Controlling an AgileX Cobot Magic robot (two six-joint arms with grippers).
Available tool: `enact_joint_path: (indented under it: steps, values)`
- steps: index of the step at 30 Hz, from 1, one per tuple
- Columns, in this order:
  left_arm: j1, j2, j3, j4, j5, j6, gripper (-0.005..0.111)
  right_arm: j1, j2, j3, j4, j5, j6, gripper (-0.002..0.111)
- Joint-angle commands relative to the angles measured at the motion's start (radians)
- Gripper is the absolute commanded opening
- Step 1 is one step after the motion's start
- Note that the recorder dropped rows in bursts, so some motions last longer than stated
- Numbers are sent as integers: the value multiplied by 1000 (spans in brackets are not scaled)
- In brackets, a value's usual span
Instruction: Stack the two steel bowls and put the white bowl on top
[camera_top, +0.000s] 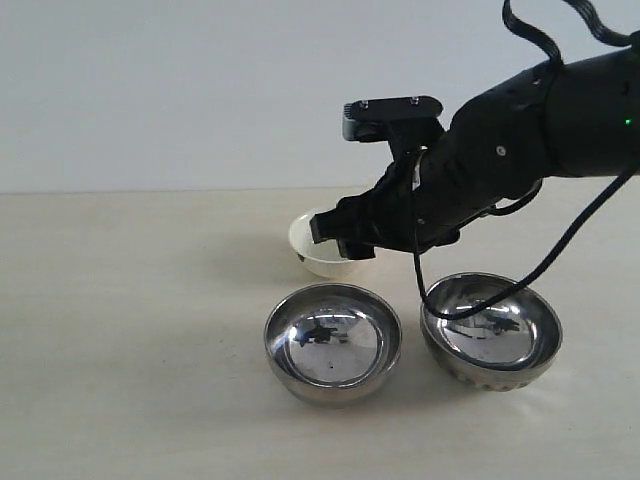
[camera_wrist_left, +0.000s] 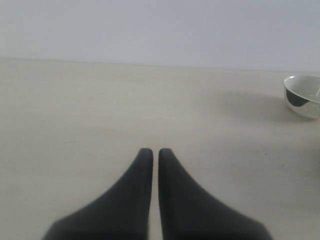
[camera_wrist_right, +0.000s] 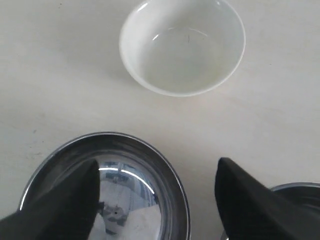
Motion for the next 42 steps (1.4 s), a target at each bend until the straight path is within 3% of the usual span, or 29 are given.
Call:
enact_joint_path:
  steps: [1, 6, 16, 29, 42]
  values:
    - [-5, -3, 3, 0, -7, -5, 4, -4, -17, -5, -13, 2, -7, 59]
    - [-5, -3, 3, 0, -7, -5, 4, -4, -17, -5, -71, 95, -7, 59]
    - [-5, -3, 3, 0, -7, -5, 4, -4, -17, -30, -132, 579, -114, 59]
    - [-5, -3, 3, 0, -7, -5, 4, -4, -13, 118, -178, 298, -196, 59]
    - [-5, -3, 3, 0, -7, -5, 4, -4, 130, 116, -234, 317, -207, 59]
